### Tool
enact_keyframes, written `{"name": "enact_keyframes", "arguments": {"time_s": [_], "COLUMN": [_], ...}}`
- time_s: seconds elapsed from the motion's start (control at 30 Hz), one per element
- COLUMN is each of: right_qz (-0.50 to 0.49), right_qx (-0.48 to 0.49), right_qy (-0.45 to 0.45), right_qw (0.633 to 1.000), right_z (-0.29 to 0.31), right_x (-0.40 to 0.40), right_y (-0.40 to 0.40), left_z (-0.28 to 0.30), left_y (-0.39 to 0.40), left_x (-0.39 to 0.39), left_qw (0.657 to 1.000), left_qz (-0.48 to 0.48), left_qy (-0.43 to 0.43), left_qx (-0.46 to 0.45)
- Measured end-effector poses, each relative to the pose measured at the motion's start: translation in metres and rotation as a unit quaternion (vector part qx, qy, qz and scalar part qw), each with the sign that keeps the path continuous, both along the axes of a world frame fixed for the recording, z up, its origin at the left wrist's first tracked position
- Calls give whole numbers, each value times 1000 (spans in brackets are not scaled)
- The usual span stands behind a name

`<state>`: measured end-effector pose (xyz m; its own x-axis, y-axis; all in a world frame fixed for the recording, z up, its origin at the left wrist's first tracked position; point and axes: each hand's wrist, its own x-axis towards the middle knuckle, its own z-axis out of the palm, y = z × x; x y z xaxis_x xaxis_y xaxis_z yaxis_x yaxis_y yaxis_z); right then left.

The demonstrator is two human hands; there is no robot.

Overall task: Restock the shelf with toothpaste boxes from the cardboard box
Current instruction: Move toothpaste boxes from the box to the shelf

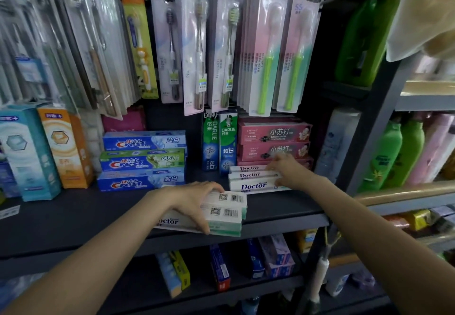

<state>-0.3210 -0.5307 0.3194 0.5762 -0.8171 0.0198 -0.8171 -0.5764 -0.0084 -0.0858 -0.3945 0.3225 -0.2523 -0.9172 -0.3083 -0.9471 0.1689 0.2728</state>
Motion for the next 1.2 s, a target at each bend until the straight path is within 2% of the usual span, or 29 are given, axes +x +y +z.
{"name": "enact_keyframes", "arguments": {"time_s": [0.07, 0.13, 0.2, 0.23, 0.3, 0.43, 0.5, 0.6, 0.7, 0.87, 1.03, 1.2], "right_qz": [1, 11, 61, 102, 161, 181, 183, 187, 171, 114, 48, -3], "right_qx": [-31, -44, 22, 78, 135, 129, 113, 58, 50, 56, 68, 89], "right_qy": [2, -56, -137, -139, -49, 58, 72, 17, -9, 52, 65, 86], "right_qw": [1000, 997, 988, 982, 977, 973, 974, 980, 984, 991, 994, 992], "right_z": [-5, 0, 10, 13, 9, 3, -5, -20, -20, -4, 10, 3], "right_x": [5, 11, 20, 25, 34, 35, 32, 30, 28, 11, -25, -38], "right_y": [6, 16, 31, 40, 53, 51, 51, 56, 60, 51, 41, 25], "left_z": [-1, -5, -12, -16, -21, -29, -35, -36, -29, -23, -22, -18], "left_y": [2, 1, -2, -4, -4, 14, 26, 37, 40, 46, 38, 27], "left_x": [-5, -9, -17, -21, -27, -12, -2, -1, -3, -11, -23, -40], "left_qw": [1000, 999, 997, 996, 994, 980, 968, 955, 951, 940, 953, 966], "left_qz": [4, 3, -10, -16, -15, -15, -16, -39, -69, -118, -102, -96], "left_qy": [0, -8, -17, -20, -32, -111, -116, -104, -105, -93, -42, -34], "left_qx": [-7, -31, -68, -83, -99, -166, -222, -273, -284, -307, -284, -239]}}
